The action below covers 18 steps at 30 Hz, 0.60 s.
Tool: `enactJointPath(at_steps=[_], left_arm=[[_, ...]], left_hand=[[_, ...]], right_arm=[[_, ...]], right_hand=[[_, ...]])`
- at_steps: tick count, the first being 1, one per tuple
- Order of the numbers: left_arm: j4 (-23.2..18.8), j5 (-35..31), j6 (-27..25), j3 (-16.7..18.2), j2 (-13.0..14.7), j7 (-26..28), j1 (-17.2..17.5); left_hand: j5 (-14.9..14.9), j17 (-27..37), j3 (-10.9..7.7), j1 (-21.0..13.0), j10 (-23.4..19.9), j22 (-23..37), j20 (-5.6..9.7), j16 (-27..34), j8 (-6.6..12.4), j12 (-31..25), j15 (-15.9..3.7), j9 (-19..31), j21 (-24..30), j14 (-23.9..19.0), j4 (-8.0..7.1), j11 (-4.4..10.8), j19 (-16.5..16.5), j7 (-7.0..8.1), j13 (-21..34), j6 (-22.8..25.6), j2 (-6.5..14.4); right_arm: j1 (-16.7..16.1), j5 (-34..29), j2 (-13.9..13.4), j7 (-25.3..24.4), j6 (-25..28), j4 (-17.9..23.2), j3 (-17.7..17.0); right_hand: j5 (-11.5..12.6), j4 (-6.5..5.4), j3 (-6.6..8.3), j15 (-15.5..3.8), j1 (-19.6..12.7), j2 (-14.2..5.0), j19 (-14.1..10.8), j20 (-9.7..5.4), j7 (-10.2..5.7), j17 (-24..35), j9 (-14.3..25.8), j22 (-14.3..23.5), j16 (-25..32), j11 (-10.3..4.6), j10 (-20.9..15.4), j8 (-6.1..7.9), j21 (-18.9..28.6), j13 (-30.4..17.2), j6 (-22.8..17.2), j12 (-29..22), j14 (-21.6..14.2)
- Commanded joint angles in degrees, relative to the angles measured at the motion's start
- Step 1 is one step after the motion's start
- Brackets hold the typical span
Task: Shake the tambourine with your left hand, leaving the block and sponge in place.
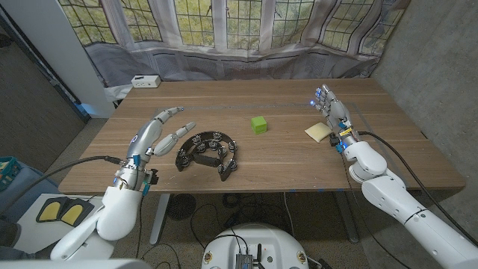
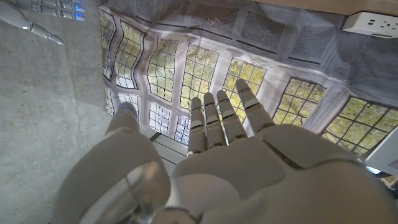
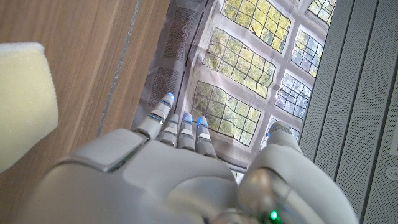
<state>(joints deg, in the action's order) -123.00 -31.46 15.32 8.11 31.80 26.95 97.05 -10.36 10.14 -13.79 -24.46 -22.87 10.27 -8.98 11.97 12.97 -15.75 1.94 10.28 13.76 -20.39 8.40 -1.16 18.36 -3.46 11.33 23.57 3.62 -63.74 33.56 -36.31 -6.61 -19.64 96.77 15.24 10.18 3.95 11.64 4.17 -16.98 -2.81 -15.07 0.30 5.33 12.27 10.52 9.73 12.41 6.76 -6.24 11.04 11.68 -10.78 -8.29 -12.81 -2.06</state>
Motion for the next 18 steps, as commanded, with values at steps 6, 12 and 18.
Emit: enactJointPath(at_steps=[6,12,18], left_arm=[[-8.34,-8.27,-12.08,3.74,3.61,-7.5,3.07],[-11.0,-8.44,-15.2,5.38,5.04,-13.55,3.66],[-13.33,-9.7,-17.85,6.62,6.86,-19.86,3.92]], left_hand=[[-0.03,-0.01,-1.09,-2.75,0.77,0.13,1.86,-0.67,-0.85,0.95,-0.53,0.16,-0.28,0.48,1.19,0.12,0.39,0.07,0.15,-0.07,0.01],[-0.09,-0.04,-2.02,-5.0,1.31,0.1,1.86,-1.06,-1.19,1.5,-1.02,0.19,-0.8,1.13,1.78,1.09,-0.11,0.6,0.16,-0.43,-0.02],[-0.33,-0.09,-3.36,-9.52,1.66,0.02,2.18,-1.37,-1.43,2.06,-1.84,0.24,-1.3,2.05,2.61,1.91,-0.24,1.32,0.19,-1.06,-1.21]], right_arm=[[-0.81,-0.42,0.23,-1.08,-0.18,0.92,-0.71],[-0.81,-0.65,0.4,-1.56,0.12,0.9,-0.69],[-1.01,-0.61,0.66,-1.92,0.17,0.93,-0.74]], right_hand=[[0.31,0.37,0.24,0.2,-0.29,-0.29,-0.59,-0.09,-0.11,-0.02,0.1,0.14,-0.21,0.15,-0.58,0.22,-0.19,-0.27,-0.74,0.03,-0.25],[0.3,0.39,0.19,0.21,-0.21,-0.24,-0.56,-0.03,-0.16,-0.01,0.1,0.14,-0.22,0.08,-0.64,0.21,-0.22,-0.26,-0.76,0.05,-0.28],[0.28,0.36,0.13,0.22,-0.06,-0.21,-0.72,-0.02,-0.24,0.02,0.1,0.14,-0.17,0.01,-0.67,0.22,-0.18,-0.26,-0.86,0.09,-0.41]])
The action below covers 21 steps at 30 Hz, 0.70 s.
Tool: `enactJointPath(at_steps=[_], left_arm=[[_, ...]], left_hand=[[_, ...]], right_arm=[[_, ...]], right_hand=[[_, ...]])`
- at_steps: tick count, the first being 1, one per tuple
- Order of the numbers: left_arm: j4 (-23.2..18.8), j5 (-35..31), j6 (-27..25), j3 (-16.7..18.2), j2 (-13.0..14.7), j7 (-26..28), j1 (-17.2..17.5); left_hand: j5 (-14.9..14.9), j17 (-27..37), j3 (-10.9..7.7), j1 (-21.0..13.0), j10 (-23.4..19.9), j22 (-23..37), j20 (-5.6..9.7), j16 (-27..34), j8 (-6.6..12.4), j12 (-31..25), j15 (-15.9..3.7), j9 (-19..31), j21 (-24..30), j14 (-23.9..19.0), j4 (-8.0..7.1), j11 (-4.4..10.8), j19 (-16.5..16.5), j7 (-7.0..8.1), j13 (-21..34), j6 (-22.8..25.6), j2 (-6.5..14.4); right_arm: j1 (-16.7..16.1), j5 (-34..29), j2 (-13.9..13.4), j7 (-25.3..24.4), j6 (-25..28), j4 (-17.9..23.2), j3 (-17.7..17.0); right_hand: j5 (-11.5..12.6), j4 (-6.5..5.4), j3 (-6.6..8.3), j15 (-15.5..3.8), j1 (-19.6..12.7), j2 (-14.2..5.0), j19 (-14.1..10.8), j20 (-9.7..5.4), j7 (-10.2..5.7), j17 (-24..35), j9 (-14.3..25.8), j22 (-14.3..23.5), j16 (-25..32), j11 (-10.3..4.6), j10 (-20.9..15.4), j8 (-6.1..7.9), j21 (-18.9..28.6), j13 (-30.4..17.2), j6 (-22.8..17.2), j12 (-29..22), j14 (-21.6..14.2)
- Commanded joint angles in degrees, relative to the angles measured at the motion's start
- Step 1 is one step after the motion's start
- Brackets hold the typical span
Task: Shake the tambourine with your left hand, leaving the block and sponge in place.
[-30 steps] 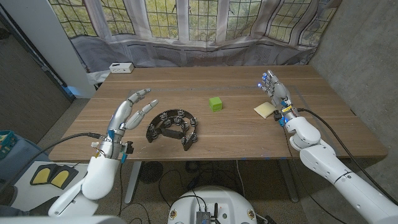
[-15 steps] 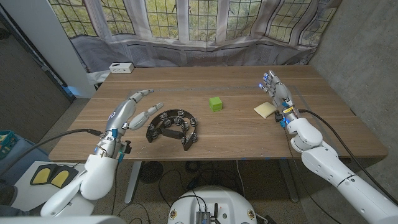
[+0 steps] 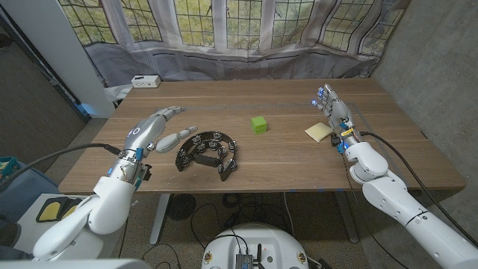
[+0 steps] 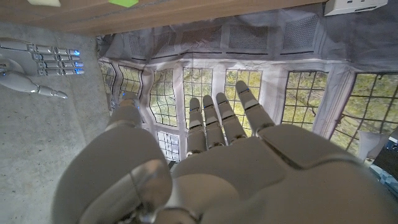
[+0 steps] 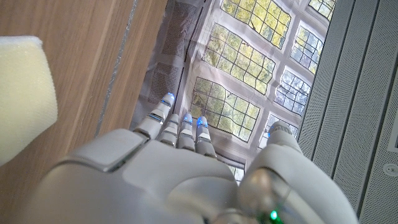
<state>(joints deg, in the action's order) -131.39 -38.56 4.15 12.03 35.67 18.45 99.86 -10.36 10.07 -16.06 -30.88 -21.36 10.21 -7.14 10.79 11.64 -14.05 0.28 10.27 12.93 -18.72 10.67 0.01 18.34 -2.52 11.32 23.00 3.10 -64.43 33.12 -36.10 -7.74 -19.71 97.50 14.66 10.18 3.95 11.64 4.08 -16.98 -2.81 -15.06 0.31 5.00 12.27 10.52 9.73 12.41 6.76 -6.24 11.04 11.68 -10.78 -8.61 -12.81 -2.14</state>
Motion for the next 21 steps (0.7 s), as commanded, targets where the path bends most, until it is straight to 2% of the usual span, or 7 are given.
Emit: enactJointPath(at_steps=[1,5,11,16,19,20,21], left_arm=[[-5.22,-3.27,-6.89,2.91,3.47,-12.22,1.13],[-5.93,-4.79,-7.05,3.76,4.77,-15.21,1.12],[-8.0,-8.26,-8.93,4.62,6.12,-20.9,0.94],[-9.3,-10.28,-9.6,5.29,6.9,-25.42,0.64],[-10.35,-11.3,-10.62,5.57,7.77,-29.85,0.04],[-10.48,-11.21,-10.64,5.69,8.07,-31.19,-0.23],[-10.5,-11.09,-10.64,5.7,8.14,-32.05,-0.52]], left_hand=[[-0.35,-0.03,-1.22,-3.64,0.14,0.06,0.54,-0.21,-0.11,0.39,-0.31,0.25,-0.52,0.44,0.37,0.8,-0.25,0.48,0.2,-0.55,-0.84],[-0.54,-0.08,-1.48,-8.04,-1.01,0.0,1.1,0.08,0.52,0.36,-1.44,0.28,-0.83,-0.34,0.23,2.52,0.18,1.76,0.24,1.09,-4.29],[-0.68,-0.09,-1.38,-9.26,-1.41,-0.01,1.82,0.09,0.55,0.37,-1.79,0.28,-0.82,-0.58,0.07,3.28,0.59,2.17,0.25,1.56,-5.53],[-1.05,-0.11,-2.0,-12.37,-1.69,-0.02,2.93,0.11,0.44,0.52,-2.67,0.3,-0.82,-0.99,0.14,4.29,1.18,3.06,0.26,1.76,-6.23],[-1.32,-0.14,-2.43,-14.94,-2.37,-0.02,2.99,0.22,0.49,0.46,-3.33,0.31,-0.49,-1.68,0.06,4.74,2.56,3.61,0.27,2.34,-6.79],[-1.44,-0.15,-2.4,-16.91,-2.95,0.12,3.25,0.4,0.35,0.49,-3.46,0.33,0.28,-2.77,-0.38,4.91,5.17,3.59,0.27,2.77,-7.65],[-1.44,-0.14,-2.27,-17.37,-3.13,0.17,3.61,0.6,0.34,0.52,-3.62,0.35,0.62,-3.59,-0.57,4.92,6.29,3.64,0.28,3.1,-7.97]], right_arm=[[-0.28,-0.38,0.36,-0.65,0.12,0.09,-0.1],[-0.29,-0.21,0.57,-0.7,0.16,0.11,-0.05],[-0.27,-0.24,0.91,-0.84,-0.06,-0.06,0.01],[-0.23,-0.48,1.04,-0.99,-0.08,-0.16,0.15],[-0.32,-0.49,1.11,-1.18,0.04,-0.1,0.18],[-0.37,-0.53,1.07,-1.23,0.12,-0.04,0.18],[-0.44,-0.46,1.12,-1.34,0.15,0.02,0.15]], right_hand=[[0.28,0.36,0.13,0.31,-0.05,-0.21,-0.73,-0.05,0.08,0.02,0.1,0.14,-0.18,0.05,-0.68,0.22,-0.18,-0.27,-0.55,0.09,-0.31],[0.28,0.38,0.11,0.32,0.01,-0.21,-0.82,0.02,0.03,0.03,0.1,0.14,-0.12,0.07,-0.8,0.21,-0.17,-0.26,-0.58,0.09,-0.49],[0.25,0.37,0.03,0.37,0.17,-0.13,-0.9,0.01,-0.04,0.04,0.09,0.14,-0.1,0.07,-0.99,0.22,-0.17,-0.26,-0.69,0.08,-0.6],[0.25,0.38,0.01,0.39,0.23,-0.11,-0.98,0.02,-0.05,0.05,0.09,0.14,-0.1,0.03,-1.07,0.23,-0.16,-0.26,-0.74,0.08,-0.63],[0.25,0.38,0.02,0.4,0.27,-0.16,-1.0,0.02,-0.06,0.05,0.09,0.14,-0.1,0.03,-1.07,0.22,-0.17,-0.26,-0.76,0.12,-0.67],[0.26,0.4,0.03,0.39,0.26,-0.17,-1.01,0.03,-0.01,0.05,0.09,0.14,-0.11,0.04,-1.13,0.21,-0.17,-0.26,-0.76,0.11,-0.67],[0.26,0.41,0.05,0.38,0.24,-0.2,-1.02,0.01,-0.02,0.05,0.09,0.14,-0.12,0.01,-1.12,0.21,-0.17,-0.26,-0.78,0.12,-0.66]])
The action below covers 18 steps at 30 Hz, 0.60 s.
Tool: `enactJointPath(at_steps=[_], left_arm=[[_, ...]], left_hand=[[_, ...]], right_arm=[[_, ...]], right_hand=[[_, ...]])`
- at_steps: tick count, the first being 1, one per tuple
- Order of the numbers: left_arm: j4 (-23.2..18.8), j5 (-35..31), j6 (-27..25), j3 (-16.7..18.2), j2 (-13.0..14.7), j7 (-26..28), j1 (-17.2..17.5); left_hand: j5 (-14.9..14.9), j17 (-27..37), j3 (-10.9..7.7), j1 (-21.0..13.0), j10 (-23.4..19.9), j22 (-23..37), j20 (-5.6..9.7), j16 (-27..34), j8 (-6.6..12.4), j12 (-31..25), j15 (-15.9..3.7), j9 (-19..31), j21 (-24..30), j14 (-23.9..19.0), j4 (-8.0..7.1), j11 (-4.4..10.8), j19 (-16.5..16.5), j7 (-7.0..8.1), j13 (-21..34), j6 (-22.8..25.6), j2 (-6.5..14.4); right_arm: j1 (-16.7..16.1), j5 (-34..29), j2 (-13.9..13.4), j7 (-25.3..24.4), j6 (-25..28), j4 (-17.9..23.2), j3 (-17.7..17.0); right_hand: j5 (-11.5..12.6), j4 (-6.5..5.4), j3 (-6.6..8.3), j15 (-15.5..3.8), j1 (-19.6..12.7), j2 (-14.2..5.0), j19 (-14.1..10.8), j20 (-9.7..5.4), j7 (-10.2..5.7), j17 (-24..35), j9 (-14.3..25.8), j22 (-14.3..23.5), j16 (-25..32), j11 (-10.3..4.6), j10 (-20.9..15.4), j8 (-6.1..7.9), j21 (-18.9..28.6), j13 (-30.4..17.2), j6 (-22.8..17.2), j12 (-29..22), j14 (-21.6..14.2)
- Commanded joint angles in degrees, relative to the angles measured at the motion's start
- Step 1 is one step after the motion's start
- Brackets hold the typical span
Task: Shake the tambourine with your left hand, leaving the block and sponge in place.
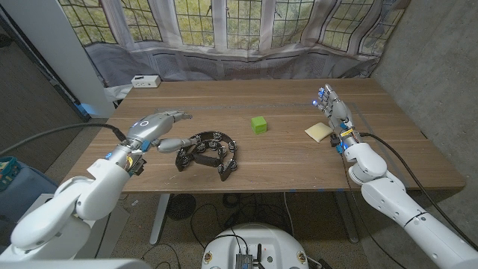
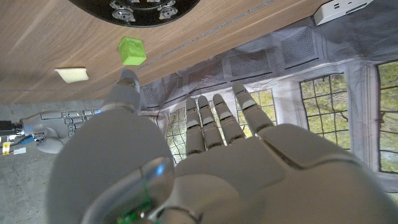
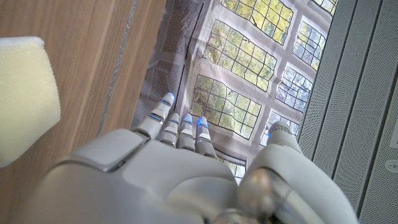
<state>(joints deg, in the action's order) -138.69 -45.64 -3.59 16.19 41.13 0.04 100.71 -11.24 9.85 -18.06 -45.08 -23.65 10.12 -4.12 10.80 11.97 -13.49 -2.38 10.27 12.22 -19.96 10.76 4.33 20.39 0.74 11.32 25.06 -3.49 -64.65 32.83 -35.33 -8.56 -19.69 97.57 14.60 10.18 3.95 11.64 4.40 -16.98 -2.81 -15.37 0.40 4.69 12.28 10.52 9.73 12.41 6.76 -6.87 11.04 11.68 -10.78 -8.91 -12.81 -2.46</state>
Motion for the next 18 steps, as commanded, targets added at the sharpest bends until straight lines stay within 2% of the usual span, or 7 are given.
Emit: enactJointPath(at_steps=[1,3,8,16,18], left_arm=[[-3.2,-3.75,-2.95,1.57,2.84,-14.71,-1.73],[-3.14,-3.32,-3.1,1.51,3.11,-16.6,-2.49],[-2.72,-2.84,-3.16,1.17,3.98,-19.91,-4.14],[-1.81,-1.98,-3.23,-0.18,6.74,-25.14,-6.9],[-1.39,-1.06,-3.04,-0.51,7.46,-26.36,-7.67]], left_hand=[[-0.54,0.09,-0.09,-3.52,-1.43,0.32,0.89,0.75,0.02,-0.16,-1.03,0.37,1.56,-3.14,-0.88,0.49,5.09,0.37,0.3,1.41,-1.67],[-0.4,0.19,0.37,-3.7,-2.82,0.46,0.96,1.34,0.33,-0.48,-1.32,0.42,2.15,-5.59,-1.59,0.02,7.14,-0.12,0.39,3.1,-1.7],[-0.26,0.21,0.69,-3.66,-4.05,0.53,1.41,1.53,0.47,-0.8,-1.39,0.45,2.46,-6.76,-1.9,-0.07,8.26,-0.42,0.44,4.04,-1.69],[-0.41,0.24,-0.07,-6.03,-3.87,0.58,2.56,1.24,0.05,-0.46,-1.61,0.47,2.57,-6.97,-1.38,-0.01,9.03,-0.67,0.47,3.7,-0.59],[-0.47,0.25,-0.72,-8.2,-3.48,0.59,2.79,0.86,-0.3,-0.14,-1.69,0.48,2.45,-6.51,-0.93,0.05,9.03,-0.9,0.49,3.11,0.16]], right_arm=[[-0.27,-0.15,0.35,-0.57,0.18,0.01,0.2],[-0.4,-0.22,0.32,-0.79,0.3,0.16,0.15],[-0.77,-0.46,0.44,-1.57,0.35,0.54,-0.06],[-1.07,-0.78,0.43,-1.96,0.32,0.84,-0.17],[-1.18,-1.03,0.37,-2.21,0.39,0.98,-0.21]], right_hand=[[0.26,0.42,0.05,0.05,0.24,-0.21,-0.72,-0.07,0.28,0.04,0.09,0.14,-0.12,0.05,-0.49,0.22,-0.17,-0.26,-0.5,0.13,-0.36],[0.27,0.46,0.08,0.04,0.2,-0.24,-0.73,-0.04,0.22,0.03,0.09,0.14,-0.13,0.05,-0.52,0.21,-0.18,-0.26,-0.5,0.14,-0.38],[0.27,0.51,0.11,0.09,0.18,-0.26,-0.82,0.03,0.21,0.02,0.09,0.15,-0.14,0.0,-0.57,0.19,-0.17,-0.26,-0.51,0.17,-0.42],[0.28,0.58,0.14,0.11,0.17,-0.29,-0.9,0.11,0.11,0.01,0.09,0.15,-0.11,0.07,-0.71,0.14,-0.17,-0.26,-0.46,0.18,-0.61],[0.28,0.61,0.15,0.14,0.15,-0.3,-0.91,0.14,0.07,0.0,0.09,0.15,-0.1,0.05,-0.72,0.12,-0.17,-0.26,-0.41,0.19,-0.66]])
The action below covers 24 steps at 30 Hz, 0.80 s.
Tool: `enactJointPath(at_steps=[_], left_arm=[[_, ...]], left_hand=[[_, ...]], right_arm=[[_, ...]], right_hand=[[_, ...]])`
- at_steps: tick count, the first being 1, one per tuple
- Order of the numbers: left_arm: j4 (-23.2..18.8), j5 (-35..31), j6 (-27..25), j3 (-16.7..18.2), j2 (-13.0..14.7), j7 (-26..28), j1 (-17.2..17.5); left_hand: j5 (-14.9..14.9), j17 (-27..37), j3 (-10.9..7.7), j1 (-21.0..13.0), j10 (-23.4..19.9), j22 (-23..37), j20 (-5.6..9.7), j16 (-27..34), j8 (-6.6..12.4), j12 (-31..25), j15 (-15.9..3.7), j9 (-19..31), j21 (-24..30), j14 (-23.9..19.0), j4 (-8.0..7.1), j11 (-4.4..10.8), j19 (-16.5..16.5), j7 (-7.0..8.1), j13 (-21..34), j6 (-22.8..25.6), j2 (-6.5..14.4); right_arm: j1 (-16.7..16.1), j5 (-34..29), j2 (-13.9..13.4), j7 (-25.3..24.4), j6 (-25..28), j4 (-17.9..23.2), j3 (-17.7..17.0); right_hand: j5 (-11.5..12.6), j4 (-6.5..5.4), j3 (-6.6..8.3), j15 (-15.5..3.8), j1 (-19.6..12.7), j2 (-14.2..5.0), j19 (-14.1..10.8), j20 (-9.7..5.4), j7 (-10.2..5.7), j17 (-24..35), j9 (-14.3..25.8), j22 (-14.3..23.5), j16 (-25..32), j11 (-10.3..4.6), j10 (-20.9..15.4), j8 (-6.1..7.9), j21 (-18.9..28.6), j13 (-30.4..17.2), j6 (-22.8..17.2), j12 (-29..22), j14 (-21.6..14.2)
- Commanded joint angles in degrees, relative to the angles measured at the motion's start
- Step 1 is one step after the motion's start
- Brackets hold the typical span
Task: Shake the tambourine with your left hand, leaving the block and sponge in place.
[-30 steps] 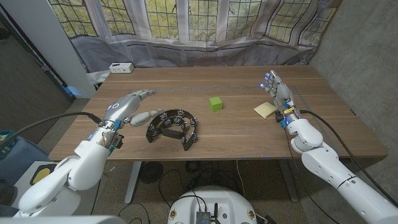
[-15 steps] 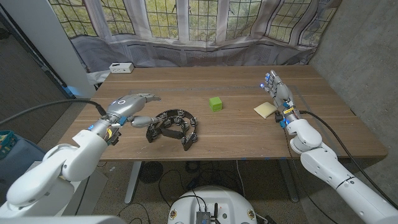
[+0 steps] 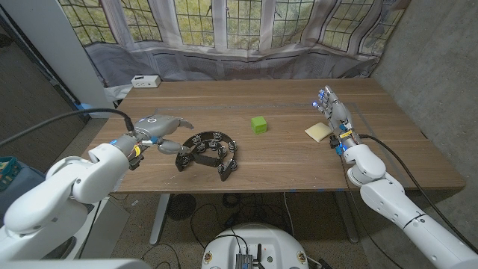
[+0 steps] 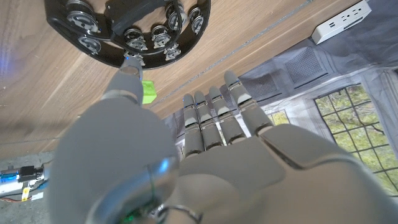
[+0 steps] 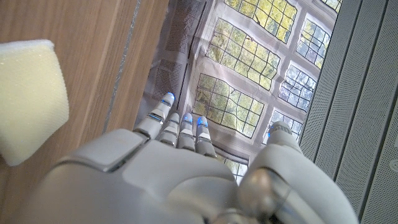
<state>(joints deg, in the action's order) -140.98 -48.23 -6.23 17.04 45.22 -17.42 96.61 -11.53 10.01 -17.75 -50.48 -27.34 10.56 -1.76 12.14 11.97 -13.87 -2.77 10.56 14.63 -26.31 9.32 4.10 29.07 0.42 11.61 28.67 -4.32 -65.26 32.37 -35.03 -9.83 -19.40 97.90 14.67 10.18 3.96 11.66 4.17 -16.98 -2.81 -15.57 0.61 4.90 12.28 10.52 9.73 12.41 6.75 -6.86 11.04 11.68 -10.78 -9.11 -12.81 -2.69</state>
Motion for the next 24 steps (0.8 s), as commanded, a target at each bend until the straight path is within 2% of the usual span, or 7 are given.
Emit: enactJointPath(at_steps=[1,9,12,15,24], left_arm=[[1.19,2.11,-0.26,-1.56,3.79,-9.52,-4.0],[4.11,5.14,1.92,-3.45,6.74,-10.19,-6.46],[5.12,5.84,2.68,-4.01,7.39,-9.37,-7.03],[6.39,6.64,3.57,-4.79,7.88,-8.01,-7.63],[9.44,9.04,4.81,-7.95,10.43,-5.85,-9.9]], left_hand=[[-0.15,0.09,-1.19,-3.48,0.49,0.16,0.63,-0.66,-0.43,0.41,-1.39,0.2,-0.02,0.13,0.59,0.28,0.34,-0.5,0.22,-0.76,1.17],[0.1,0.05,-1.57,-6.37,1.98,0.02,1.36,-1.45,-0.91,1.22,-1.06,0.22,-0.47,1.82,0.71,-0.64,0.05,-0.58,0.25,-1.9,1.64],[0.17,0.05,-1.55,-6.7,2.13,-0.01,1.33,-1.45,-1.02,1.3,-1.01,0.22,-0.68,1.88,0.64,-0.5,-0.3,-0.5,0.26,-2.2,1.7],[0.39,0.06,-1.41,-7.28,0.93,-0.05,1.27,-1.11,-0.53,0.87,-1.33,0.24,-0.78,1.08,0.32,0.28,-0.12,-0.28,0.33,-1.02,1.92],[0.59,0.07,-1.57,-8.57,1.19,-0.08,1.45,-1.23,-0.72,1.05,-1.39,0.26,-0.88,1.22,0.32,0.17,0.12,-0.18,0.42,-1.35,2.53]], right_arm=[[-0.67,-0.4,0.18,-1.16,0.21,0.79,-0.37],[-1.06,-0.55,0.15,-1.56,0.47,1.1,-0.48],[-1.15,-0.56,0.2,-1.68,0.45,1.17,-0.54],[-1.25,-0.98,0.13,-1.87,0.22,1.28,-0.64],[-1.38,-1.21,0.02,-2.37,0.69,1.82,-0.87]], right_hand=[[0.28,0.61,0.15,0.37,0.13,-0.31,-0.71,-0.08,-0.17,-0.01,0.1,0.15,-0.12,0.05,-0.71,0.12,-0.18,-0.27,-0.23,0.2,-0.4],[0.28,0.65,0.16,0.36,0.15,-0.34,-0.76,-0.04,-0.23,-0.01,0.1,0.15,-0.12,0.04,-0.75,0.09,-0.19,-0.27,-0.19,0.24,-0.46],[0.28,0.67,0.16,0.35,0.18,-0.34,-0.78,0.0,-0.21,0.0,0.1,0.15,-0.13,0.09,-0.76,0.09,-0.2,-0.27,-0.21,0.27,-0.48],[0.28,0.67,0.17,0.39,0.2,-0.38,-0.8,0.02,-0.23,0.0,0.1,0.15,-0.14,0.06,-0.78,0.09,-0.2,-0.27,-0.24,0.28,-0.48],[0.27,0.75,0.2,0.44,0.2,-0.42,-0.88,0.03,-0.21,0.0,0.1,0.15,-0.12,0.08,-0.81,0.09,-0.21,-0.27,-0.28,0.35,-0.63]])
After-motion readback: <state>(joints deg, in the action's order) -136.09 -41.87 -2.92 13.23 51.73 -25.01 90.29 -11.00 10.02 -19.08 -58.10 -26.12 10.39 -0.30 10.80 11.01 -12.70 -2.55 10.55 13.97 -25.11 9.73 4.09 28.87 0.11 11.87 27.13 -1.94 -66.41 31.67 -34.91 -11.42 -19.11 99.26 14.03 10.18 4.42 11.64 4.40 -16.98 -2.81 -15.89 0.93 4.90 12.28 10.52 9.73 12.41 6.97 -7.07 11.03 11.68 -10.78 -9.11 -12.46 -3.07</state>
